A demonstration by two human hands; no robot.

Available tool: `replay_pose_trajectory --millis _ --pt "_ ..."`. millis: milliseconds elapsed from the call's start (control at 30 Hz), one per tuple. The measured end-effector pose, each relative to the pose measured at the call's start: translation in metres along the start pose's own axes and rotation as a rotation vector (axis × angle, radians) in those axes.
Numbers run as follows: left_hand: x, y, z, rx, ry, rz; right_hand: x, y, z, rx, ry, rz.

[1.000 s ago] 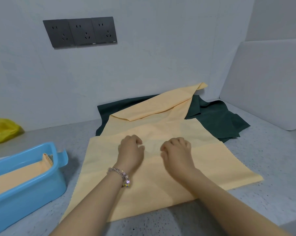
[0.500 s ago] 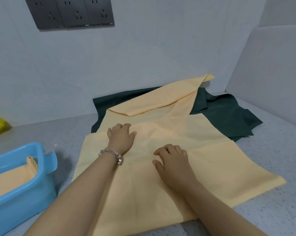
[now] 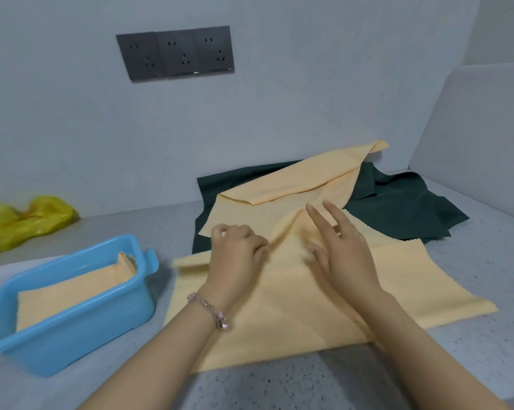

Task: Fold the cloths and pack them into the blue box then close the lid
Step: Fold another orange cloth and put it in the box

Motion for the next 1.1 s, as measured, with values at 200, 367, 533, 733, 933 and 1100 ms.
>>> replay_pose_trajectory --millis 200,367,533,733,933,1100 --pt "-0.045 -0.051 -0.018 0.075 -0.066 0.189 0.025 -0.01 -0.005 0.26 -0.174 -0.294" --pt "-0.05 -0.088 -0.02 0.218 -0.21 0.122 0.037 -0.027 0.017 0.666 -0.246 -0.398" --pt "-0.033 -0.11 -0.012 0.265 -0.303 -0.015 0.031 -0.043 0.021 0.874 -0.252 -0.352" --pt "-0.027 -0.122 -0.013 0.239 -0.383 -0.109 0.014 -0.056 -0.003 0.657 -0.46 -0.38" --pt "-0.031 -0.123 -0.013 0.234 -0.415 -0.162 0.004 -0.084 -0.025 0.457 -0.505 -0.325" --pt "-0.036 -0.128 -0.01 0.219 -0.422 -0.236 0.0 -0.104 -0.038 0.174 -0.444 -0.304"
Point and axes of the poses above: each hand's wrist, its own y-axis towards the middle knuckle, its own z-axis out of the palm, x = y × z, the point moved 7 cm from there along y, towards the middle knuckle, and after that the axes turned 6 degrees about -y, right-handed, at the moved point
